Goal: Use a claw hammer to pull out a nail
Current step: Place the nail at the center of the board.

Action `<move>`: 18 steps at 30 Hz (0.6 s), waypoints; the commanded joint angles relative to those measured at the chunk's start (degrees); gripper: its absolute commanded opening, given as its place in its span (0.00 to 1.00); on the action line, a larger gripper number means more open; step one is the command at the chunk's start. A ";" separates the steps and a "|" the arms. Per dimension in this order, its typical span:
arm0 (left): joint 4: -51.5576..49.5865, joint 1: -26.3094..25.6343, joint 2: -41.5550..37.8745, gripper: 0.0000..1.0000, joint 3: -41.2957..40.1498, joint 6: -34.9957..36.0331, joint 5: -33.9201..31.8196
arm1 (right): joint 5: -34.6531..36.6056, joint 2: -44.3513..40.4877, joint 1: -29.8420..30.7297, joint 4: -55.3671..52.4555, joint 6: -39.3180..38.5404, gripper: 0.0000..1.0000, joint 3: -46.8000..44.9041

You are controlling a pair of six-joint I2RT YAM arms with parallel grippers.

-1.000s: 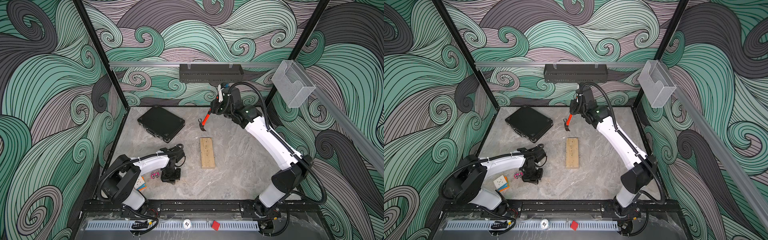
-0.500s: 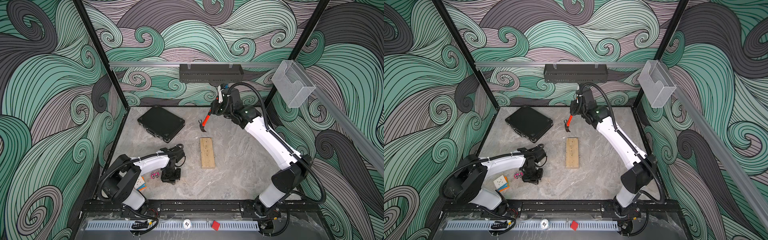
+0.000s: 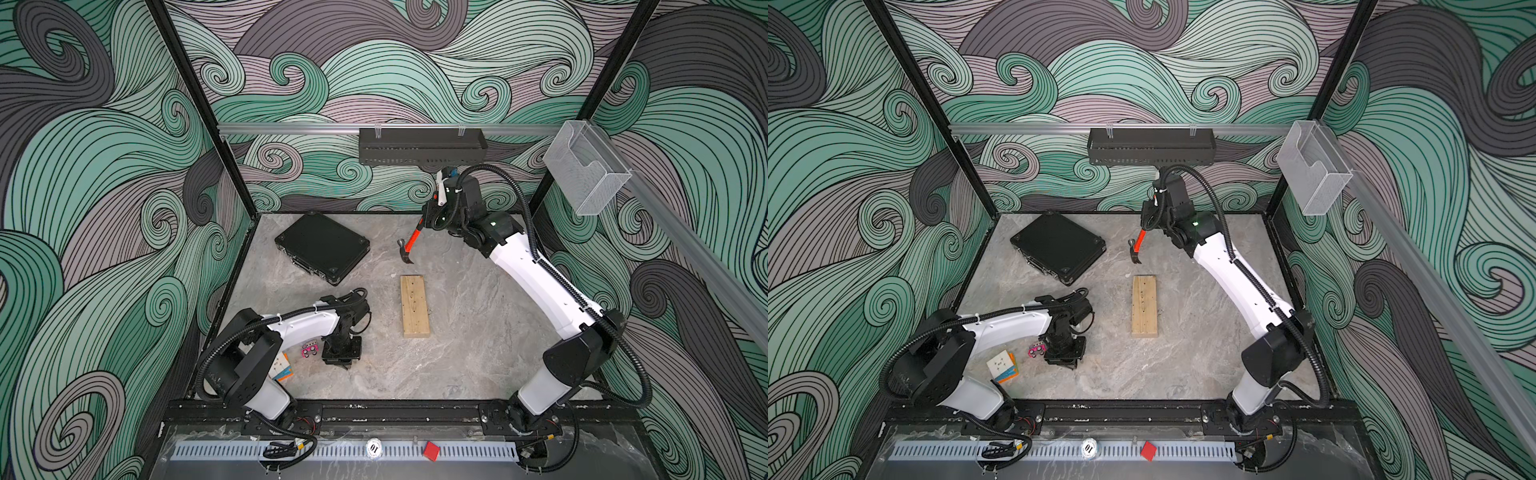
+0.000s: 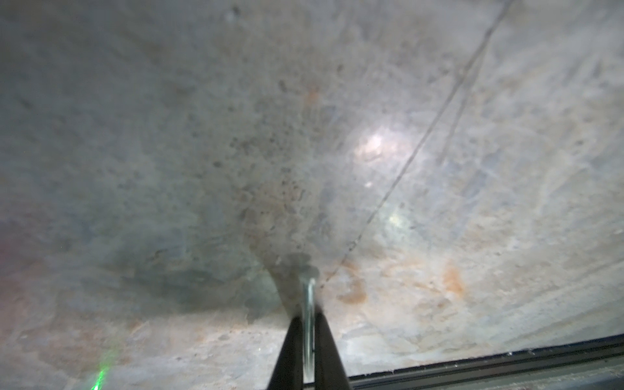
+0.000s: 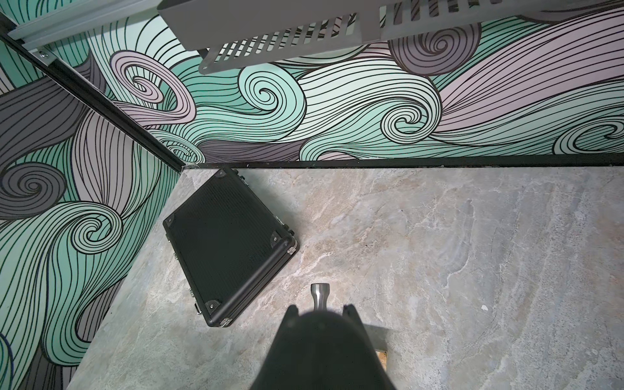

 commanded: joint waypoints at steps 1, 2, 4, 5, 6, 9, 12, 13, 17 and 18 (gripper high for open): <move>-1.89 -0.50 1.73 0.10 -1.45 -0.88 -2.76 | -0.51 -1.97 -0.20 5.50 0.92 0.00 0.72; -1.90 -0.48 1.61 0.11 -1.45 -0.96 -2.74 | -0.49 -1.98 -0.18 5.55 0.98 0.00 0.65; -1.90 -0.44 1.57 0.11 -1.45 -1.02 -2.81 | -0.52 -2.08 -0.22 5.55 1.06 0.00 0.55; -1.88 -0.47 1.48 0.11 -1.45 -1.05 -2.80 | -0.47 -2.07 -0.18 5.56 1.07 0.00 0.55; -1.91 -0.44 1.34 0.11 -1.45 -1.04 -2.85 | -0.51 -2.03 -0.19 5.57 1.07 0.00 0.55; -2.06 -0.42 1.27 0.13 -1.36 -1.04 -2.93 | -0.52 -2.18 -0.27 5.57 1.08 0.00 0.42; -2.25 -0.43 0.98 0.18 -1.21 -1.17 -2.96 | -0.51 -2.28 -0.27 5.63 1.07 0.00 0.21; -2.24 -0.47 0.96 0.21 -1.18 -1.22 -2.92 | -0.49 -2.36 -0.30 5.65 1.16 0.00 0.10; -2.24 -0.47 0.54 0.29 -0.92 -1.27 -3.04 | -0.38 -2.35 -0.37 5.64 1.14 0.00 -0.03; -2.29 -0.56 0.55 0.30 -0.92 -1.29 -3.05 | -0.42 -2.43 -0.41 5.66 1.24 0.00 -0.01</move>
